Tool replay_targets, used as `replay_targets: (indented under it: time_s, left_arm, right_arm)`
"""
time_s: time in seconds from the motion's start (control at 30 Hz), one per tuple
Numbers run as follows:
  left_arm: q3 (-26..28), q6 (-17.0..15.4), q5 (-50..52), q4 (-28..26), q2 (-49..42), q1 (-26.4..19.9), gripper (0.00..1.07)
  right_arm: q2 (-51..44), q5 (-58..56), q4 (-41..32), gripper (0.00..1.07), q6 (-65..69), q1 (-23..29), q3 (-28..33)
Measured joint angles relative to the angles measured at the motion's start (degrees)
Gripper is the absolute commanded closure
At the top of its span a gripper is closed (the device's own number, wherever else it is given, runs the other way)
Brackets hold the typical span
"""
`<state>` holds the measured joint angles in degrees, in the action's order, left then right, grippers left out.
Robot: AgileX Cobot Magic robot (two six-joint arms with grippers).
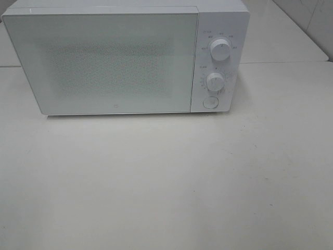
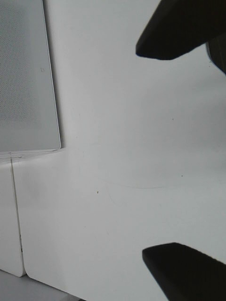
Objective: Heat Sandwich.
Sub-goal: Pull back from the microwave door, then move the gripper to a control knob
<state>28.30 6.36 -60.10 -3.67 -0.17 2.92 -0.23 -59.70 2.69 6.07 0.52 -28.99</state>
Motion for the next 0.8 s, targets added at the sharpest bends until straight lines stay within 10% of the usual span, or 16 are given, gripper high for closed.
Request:
replay_targets:
  time_s: [0.8]
  left_arm:
    - [0.0, -0.2, 0.0, -0.7, 0.0, 0.0, 0.06]
  right_arm:
    - [0.0, 0.0, -0.7, 0.32, 0.0, 0.0, 0.0]
